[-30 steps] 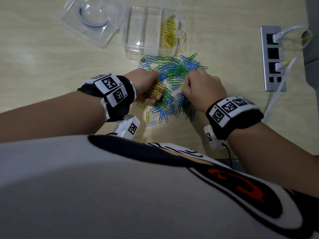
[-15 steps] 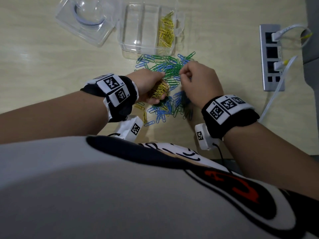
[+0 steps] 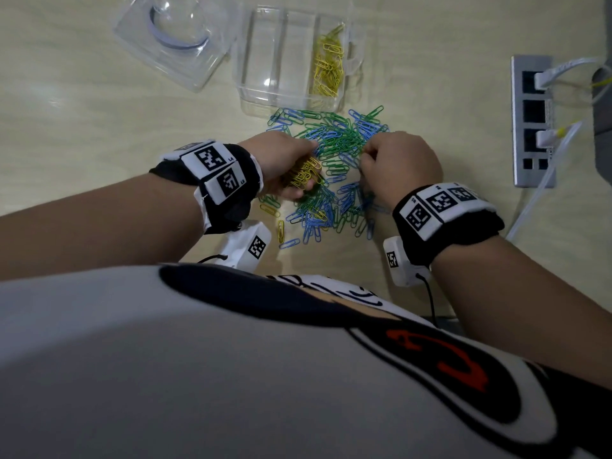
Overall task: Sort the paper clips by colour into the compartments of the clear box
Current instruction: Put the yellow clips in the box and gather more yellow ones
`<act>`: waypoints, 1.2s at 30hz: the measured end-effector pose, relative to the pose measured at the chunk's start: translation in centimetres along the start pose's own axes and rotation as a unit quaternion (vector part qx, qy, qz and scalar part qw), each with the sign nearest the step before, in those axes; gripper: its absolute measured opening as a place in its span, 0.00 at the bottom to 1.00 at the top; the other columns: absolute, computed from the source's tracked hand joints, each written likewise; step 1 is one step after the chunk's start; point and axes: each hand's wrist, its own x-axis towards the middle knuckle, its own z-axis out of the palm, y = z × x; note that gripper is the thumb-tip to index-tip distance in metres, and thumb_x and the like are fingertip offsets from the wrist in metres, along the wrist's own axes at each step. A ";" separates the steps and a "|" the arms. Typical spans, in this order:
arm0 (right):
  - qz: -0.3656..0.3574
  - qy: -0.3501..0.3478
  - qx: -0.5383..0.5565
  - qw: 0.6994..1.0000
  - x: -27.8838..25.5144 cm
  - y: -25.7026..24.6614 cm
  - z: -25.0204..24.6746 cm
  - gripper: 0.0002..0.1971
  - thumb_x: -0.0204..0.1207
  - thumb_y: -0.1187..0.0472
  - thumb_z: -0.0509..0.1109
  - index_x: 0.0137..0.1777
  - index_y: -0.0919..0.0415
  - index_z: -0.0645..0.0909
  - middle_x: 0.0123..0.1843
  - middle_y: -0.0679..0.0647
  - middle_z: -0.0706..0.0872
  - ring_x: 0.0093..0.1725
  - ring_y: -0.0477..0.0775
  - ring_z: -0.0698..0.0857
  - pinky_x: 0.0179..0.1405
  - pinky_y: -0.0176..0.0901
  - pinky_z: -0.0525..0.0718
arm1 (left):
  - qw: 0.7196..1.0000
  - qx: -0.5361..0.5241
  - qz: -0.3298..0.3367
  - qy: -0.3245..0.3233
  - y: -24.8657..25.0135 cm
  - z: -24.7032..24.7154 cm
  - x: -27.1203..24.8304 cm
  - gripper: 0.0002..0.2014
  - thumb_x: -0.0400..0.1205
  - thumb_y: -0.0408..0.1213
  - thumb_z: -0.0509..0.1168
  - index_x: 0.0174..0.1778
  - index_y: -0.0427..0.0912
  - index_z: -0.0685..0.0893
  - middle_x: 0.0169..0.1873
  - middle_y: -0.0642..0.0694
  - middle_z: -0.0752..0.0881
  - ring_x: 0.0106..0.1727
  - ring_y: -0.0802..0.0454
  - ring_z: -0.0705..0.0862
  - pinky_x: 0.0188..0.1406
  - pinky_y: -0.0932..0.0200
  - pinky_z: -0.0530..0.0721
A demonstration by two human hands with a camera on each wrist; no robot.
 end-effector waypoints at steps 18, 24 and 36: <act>-0.048 0.063 0.165 0.983 -1.8 1.4 -1.9 0.07 0.75 0.55 0.69 0.47 0.51 0.88 0.47 0.51 0.86 0.47 0.49 0.83 0.51 0.39 0.77 | 0.999 -0.007 0.002 -0.047 0.1 1.2 -0.2 0.14 0.87 0.42 0.57 0.40 0.39 0.79 0.24 0.44 0.83 0.24 0.54 0.82 0.23 0.64 0.83; 0.128 -0.035 0.062 0.989 -1.4 4.5 -1.2 0.14 0.80 0.60 0.61 0.64 0.59 0.79 0.66 0.63 0.75 0.63 0.64 0.78 0.59 0.47 0.75 | 0.999 -0.011 0.011 -0.051 0.4 1.1 -0.4 0.12 0.87 0.39 0.56 0.41 0.37 0.78 0.23 0.45 0.84 0.24 0.54 0.82 0.24 0.64 0.83; 0.001 -0.031 0.096 0.995 -1.9 2.4 0.9 0.10 0.74 0.61 0.72 0.54 0.55 0.82 0.58 0.57 0.78 0.53 0.58 0.82 0.58 0.46 0.79 | 0.999 -0.012 0.013 -0.048 0.4 0.6 -0.3 0.14 0.87 0.43 0.57 0.41 0.38 0.79 0.23 0.45 0.82 0.24 0.55 0.82 0.23 0.64 0.83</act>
